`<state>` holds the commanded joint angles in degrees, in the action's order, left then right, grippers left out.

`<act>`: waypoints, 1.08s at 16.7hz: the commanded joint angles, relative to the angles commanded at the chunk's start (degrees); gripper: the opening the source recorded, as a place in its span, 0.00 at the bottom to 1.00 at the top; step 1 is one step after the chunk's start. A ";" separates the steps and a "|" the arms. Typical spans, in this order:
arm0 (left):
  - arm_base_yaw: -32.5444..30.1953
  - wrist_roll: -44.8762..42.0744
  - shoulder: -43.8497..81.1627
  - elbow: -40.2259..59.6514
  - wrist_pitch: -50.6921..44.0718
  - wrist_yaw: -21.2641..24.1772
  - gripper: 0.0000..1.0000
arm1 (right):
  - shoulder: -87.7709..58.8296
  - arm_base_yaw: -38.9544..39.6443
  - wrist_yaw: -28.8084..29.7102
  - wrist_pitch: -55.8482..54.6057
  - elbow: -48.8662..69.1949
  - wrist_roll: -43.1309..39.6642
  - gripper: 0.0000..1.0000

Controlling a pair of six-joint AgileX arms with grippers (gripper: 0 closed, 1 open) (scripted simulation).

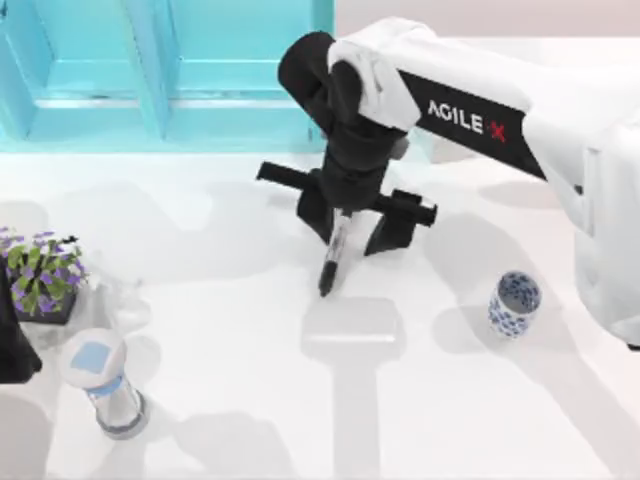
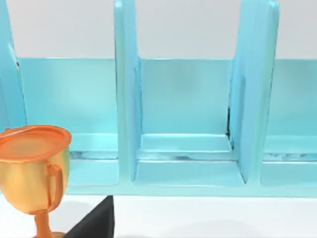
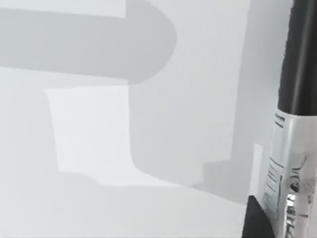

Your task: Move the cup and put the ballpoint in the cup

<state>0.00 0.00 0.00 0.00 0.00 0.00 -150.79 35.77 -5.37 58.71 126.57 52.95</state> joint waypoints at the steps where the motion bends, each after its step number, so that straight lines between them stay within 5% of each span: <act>1: 0.00 0.00 0.00 0.00 0.00 0.00 1.00 | 0.00 0.00 0.00 0.00 0.00 0.00 0.00; 9: 0.00 0.00 0.00 0.00 0.00 0.00 1.00 | 5.62 -0.14 2.39 3.54 -2.20 -1.74 0.00; 18: 0.00 0.00 0.00 0.00 0.00 0.00 1.00 | 26.54 6.67 3.09 7.86 -18.20 4.97 0.00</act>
<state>0.00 0.00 0.00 0.00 0.00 0.00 -124.25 42.45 -2.28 66.57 108.36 57.92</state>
